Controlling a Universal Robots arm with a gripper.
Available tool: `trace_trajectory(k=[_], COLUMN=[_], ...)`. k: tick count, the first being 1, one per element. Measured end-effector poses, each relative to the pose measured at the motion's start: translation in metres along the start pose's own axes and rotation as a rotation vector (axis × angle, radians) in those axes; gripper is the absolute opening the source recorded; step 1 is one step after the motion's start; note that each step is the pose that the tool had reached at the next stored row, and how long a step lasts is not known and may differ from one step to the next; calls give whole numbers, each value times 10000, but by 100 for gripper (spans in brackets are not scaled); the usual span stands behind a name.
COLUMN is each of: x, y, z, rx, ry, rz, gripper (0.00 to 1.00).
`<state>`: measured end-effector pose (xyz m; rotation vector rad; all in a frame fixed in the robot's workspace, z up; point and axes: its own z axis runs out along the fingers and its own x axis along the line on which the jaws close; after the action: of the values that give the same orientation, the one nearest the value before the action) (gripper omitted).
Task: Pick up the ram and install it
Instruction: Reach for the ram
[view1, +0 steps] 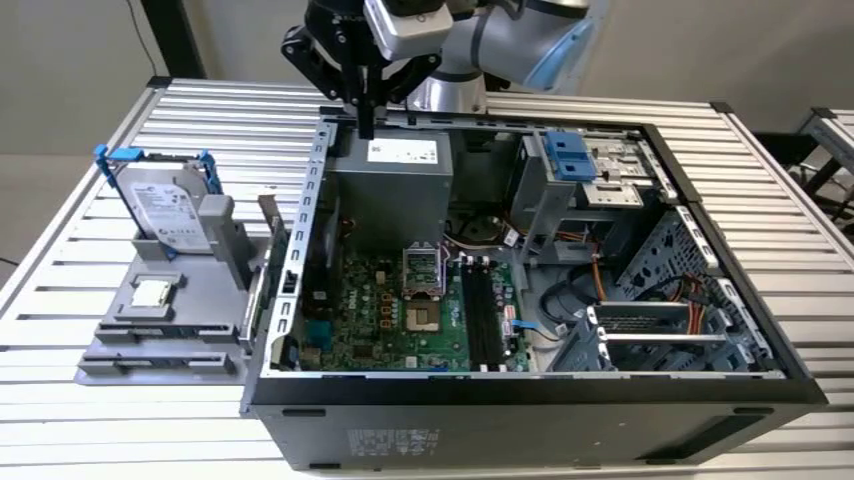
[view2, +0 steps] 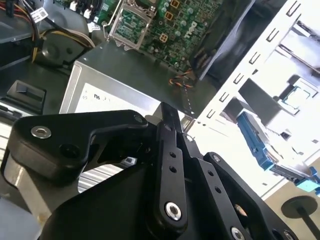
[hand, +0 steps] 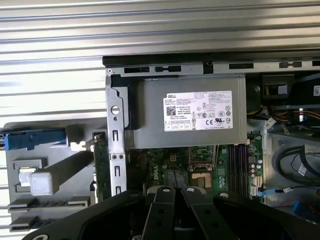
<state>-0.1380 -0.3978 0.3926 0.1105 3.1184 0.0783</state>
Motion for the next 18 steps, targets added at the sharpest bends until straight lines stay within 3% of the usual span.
trace_trajectory(k=[5, 18], x=[34, 202], y=[13, 12], z=[0, -3], rx=[4, 3], ry=[0, -2], rz=[-1, -1], gripper=[0, 0])
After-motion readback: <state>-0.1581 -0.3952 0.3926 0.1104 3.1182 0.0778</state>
